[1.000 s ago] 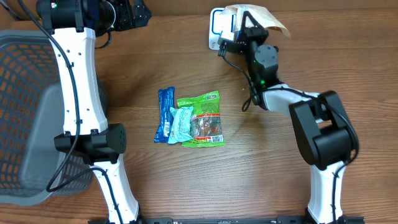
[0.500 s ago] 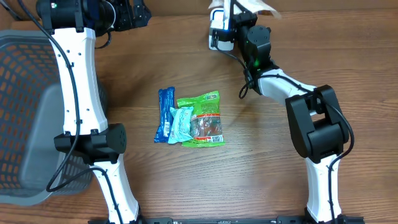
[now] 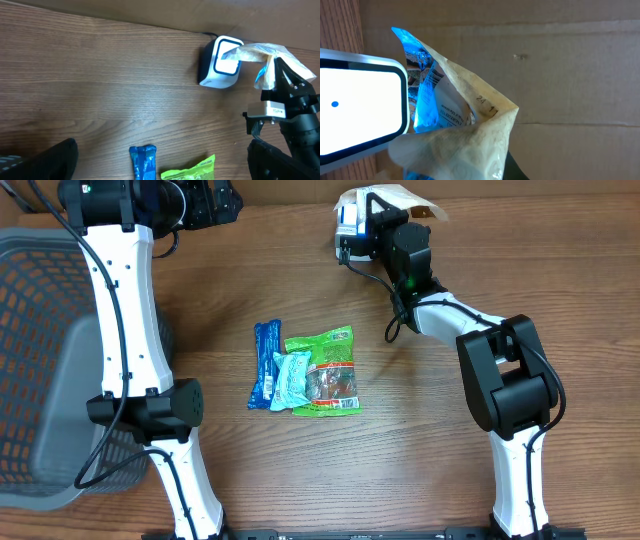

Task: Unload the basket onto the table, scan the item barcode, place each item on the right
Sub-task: 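Hold the beige bag's barcode in front of the scanner with the right gripper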

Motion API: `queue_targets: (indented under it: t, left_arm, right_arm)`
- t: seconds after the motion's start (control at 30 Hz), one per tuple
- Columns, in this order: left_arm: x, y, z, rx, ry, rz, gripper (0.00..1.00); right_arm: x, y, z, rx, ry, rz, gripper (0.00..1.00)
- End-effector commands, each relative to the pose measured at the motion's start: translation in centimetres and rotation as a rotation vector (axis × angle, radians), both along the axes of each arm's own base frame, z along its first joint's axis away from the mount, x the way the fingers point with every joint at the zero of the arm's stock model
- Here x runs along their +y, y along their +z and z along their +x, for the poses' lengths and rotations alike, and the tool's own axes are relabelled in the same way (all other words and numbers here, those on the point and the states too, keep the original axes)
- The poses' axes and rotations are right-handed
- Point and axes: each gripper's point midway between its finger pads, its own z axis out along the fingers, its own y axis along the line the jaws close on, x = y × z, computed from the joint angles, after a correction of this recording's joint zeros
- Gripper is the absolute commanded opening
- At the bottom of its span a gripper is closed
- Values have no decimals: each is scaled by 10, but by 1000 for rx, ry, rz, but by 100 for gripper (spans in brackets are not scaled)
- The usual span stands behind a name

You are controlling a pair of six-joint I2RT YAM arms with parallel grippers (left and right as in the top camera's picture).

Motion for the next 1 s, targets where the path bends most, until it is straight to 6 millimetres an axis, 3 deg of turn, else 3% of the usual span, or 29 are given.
queue_targets:
  t: [0.0,0.37,0.53,0.63,0.7,0.83,0.9,0.97]
  left_arm:
    - [-2,12,-3,-30,-1,-8,100]
    - [-2,12,-3,-30,-1,-8,100]
    - [-2,12,-3,-30,-1,-8,100]
    - [-2,12,-3,-30,-1,-8,100]
    - [-2,12,-3,-30,-2,-7,100]
    - [-2,12,-3,-30,-1,-8,100]
    - [-2,12,-3,-30,-1,-8,100]
    - [-2,12,-3,-30,-1,-8,100]
  right_arm:
    - [0,15,4,-36,5,7,4]
    - [-12,20,8,-65,-26,-17,4]
    - [-5,65,-1,-154,-36,24,4]
    - [-3,109,-13,-182,-29,152,4]
    - [-3,126,-22,-136,-53,192,4]
    - [11,141,-72,118,-35,127,4]
    - [11,164,-116,292,-35,364,4]
    - [4,177,-141,402,-59,554,4]
